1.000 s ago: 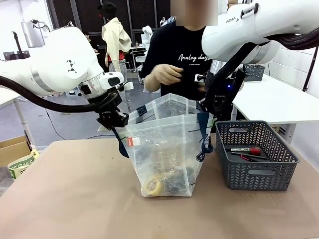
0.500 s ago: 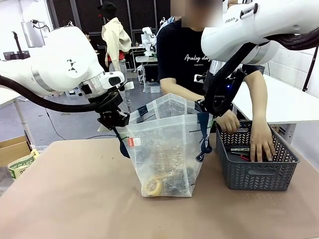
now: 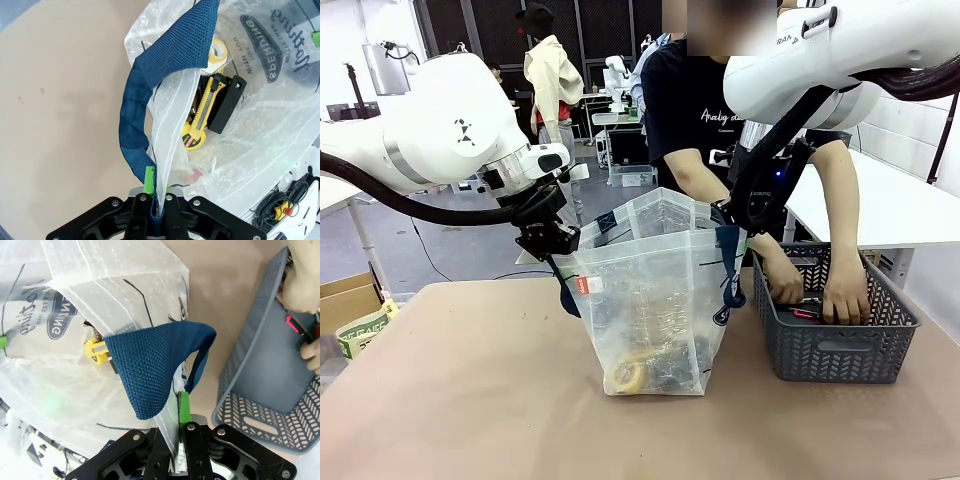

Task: Transfer purchased items from the store into the shopping bag.
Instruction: Move the Reusable shopping bag to the right side of the table.

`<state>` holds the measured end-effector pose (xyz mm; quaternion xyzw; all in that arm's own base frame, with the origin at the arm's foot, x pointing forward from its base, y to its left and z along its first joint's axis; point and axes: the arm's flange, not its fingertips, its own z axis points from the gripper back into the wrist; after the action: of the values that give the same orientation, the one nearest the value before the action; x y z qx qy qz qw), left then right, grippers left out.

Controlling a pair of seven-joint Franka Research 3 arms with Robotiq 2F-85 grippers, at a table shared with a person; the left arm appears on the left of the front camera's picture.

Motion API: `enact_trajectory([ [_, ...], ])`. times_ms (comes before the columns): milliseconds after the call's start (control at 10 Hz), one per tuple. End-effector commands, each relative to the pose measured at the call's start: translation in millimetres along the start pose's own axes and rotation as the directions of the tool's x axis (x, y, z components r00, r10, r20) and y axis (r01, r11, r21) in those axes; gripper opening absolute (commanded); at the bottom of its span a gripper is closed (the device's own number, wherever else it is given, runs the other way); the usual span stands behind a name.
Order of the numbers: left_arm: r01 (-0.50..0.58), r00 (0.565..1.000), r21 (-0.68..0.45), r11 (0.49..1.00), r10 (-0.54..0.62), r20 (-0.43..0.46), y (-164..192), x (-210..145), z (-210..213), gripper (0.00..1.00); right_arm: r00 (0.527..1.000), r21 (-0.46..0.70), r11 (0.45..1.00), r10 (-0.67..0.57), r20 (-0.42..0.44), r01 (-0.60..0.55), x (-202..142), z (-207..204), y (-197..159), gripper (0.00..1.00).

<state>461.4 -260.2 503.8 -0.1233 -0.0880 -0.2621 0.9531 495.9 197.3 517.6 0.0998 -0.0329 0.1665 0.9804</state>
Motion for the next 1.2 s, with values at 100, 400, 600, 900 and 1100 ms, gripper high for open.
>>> enact_trajectory([
  [100, 0.002, 1.000, 0.008, 1.000, -0.002, -0.001, 2.9, -0.8, -0.1, 0.00, 1.000, -0.001, 1.000, -0.003, 0.001, 0.003, -0.1, 1.0, -2.9, 0.00],
  [400, 0.002, 1.000, 0.008, 1.000, -0.002, -0.001, 2.9, -0.8, -0.1, 0.00, 1.000, -0.001, 1.000, -0.003, 0.001, 0.003, -0.1, 1.0, -2.9, 0.00],
  [600, 0.002, 1.000, 0.008, 1.000, -0.002, -0.001, 2.9, -0.8, -0.1, 0.00, 1.000, -0.001, 1.000, -0.003, 0.001, 0.003, -0.1, 1.0, -2.9, 0.00],
  [900, 0.002, 1.000, 0.008, 1.000, -0.002, -0.001, 2.9, -0.8, -0.1, 0.00, 1.000, -0.001, 1.000, -0.003, 0.001, 0.003, -0.1, 1.0, -2.9, 0.00],
  [1100, 0.002, 1.000, 0.008, 1.000, -0.002, -0.001, 2.9, -0.8, -0.1, 0.00, 1.000, 0.000, 1.000, 0.000, 0.000, 0.000, 0.0, 0.0, 0.0, 0.00],
])
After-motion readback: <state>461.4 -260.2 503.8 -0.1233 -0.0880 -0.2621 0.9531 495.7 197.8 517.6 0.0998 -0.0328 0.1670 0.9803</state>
